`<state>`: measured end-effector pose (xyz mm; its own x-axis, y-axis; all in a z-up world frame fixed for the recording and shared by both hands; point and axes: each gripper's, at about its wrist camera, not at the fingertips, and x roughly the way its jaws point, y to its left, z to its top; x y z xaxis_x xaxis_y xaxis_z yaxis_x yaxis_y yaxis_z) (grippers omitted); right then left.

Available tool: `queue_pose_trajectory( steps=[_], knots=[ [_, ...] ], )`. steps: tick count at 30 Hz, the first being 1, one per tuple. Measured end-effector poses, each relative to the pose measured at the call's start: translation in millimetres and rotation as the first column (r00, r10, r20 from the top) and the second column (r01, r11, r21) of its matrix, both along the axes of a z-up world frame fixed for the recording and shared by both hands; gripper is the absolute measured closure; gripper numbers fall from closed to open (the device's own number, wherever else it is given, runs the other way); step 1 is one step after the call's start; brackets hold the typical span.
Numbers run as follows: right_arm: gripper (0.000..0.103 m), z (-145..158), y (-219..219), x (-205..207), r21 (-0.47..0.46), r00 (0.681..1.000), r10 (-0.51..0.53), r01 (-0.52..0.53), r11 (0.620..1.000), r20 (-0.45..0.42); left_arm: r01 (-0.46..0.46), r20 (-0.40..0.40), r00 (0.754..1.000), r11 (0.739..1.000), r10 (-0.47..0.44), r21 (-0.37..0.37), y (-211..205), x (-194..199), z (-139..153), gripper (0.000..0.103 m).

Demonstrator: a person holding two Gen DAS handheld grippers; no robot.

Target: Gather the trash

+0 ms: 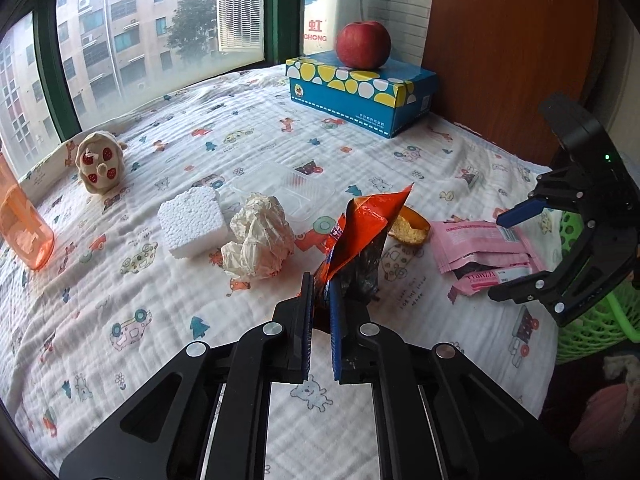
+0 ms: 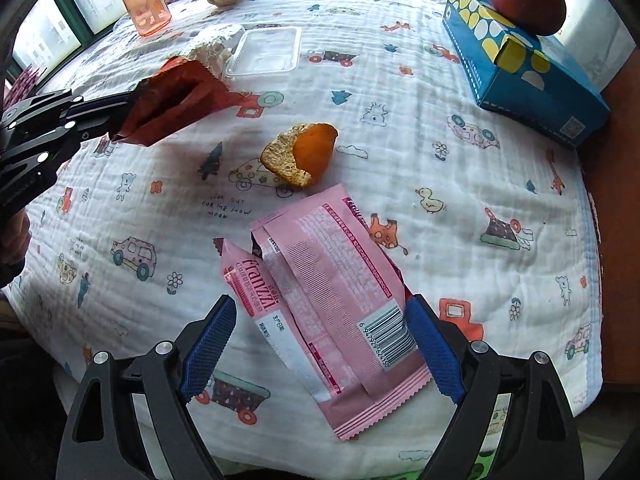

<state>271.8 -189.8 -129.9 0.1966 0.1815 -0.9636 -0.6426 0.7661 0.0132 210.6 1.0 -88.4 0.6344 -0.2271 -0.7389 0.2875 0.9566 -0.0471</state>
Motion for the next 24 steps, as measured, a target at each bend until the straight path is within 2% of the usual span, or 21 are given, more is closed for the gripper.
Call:
queue_pose_trajectory(
  steps=[6, 11, 13, 15, 16, 17, 20, 24],
  knots=[
    [0.018, -2.9, -1.0, 11.7, 0.025, 0.999, -0.028, 0.028, 0.999, -0.021, -0.012, 0.002, 1.0, 1.0, 0.012, -0.014, 7.8, -2.1, 2.1, 0.097],
    [0.032, -5.9, 3.0, 10.2, -0.025, 1.0, -0.02, 0.021, 0.999, 0.009, -0.022, -0.002, 1.0, 0.999, 0.022, -0.028, 10.5, -3.6, 2.3, 0.097],
    [0.036, -4.4, 0.1, 10.4, -0.011, 0.999, -0.038, 0.038, 0.999, 0.01, -0.023, -0.005, 1.0, 0.999, 0.023, -0.028, 10.7, -4.5, 2.0, 0.097],
    [0.046, -2.4, -3.0, 10.4, -0.015, 0.998, -0.062, 0.062, 0.998, 0.025, -0.026, -0.004, 1.0, 0.999, 0.026, -0.025, 10.5, -5.6, 2.6, 0.097],
    [0.058, -0.6, -6.1, 10.6, -0.013, 0.997, -0.078, 0.078, 0.997, 0.027, -0.028, -0.005, 1.0, 0.999, 0.028, -0.028, 10.7, -6.3, 3.1, 0.097],
    [0.064, 1.6, -10.2, 10.7, -0.006, 0.995, -0.095, 0.095, 0.995, 0.031, -0.031, -0.005, 1.0, 0.999, 0.031, -0.034, 11.2, -6.8, 4.3, 0.097],
    [0.07, 5.3, -14.9, 8.6, 0.015, 0.991, -0.13, 0.129, 0.992, 0.039, -0.035, 0.002, 0.999, 0.998, 0.035, -0.046, 11.8, -9.4, 8.9, 0.097],
    [0.071, 14.3, -15.8, -1.8, 0.028, 0.986, -0.151, 0.149, 0.988, 0.069, -0.033, 0.012, 0.999, 0.998, 0.034, -0.048, 11.2, -16.0, 15.1, 0.097]
  ],
)
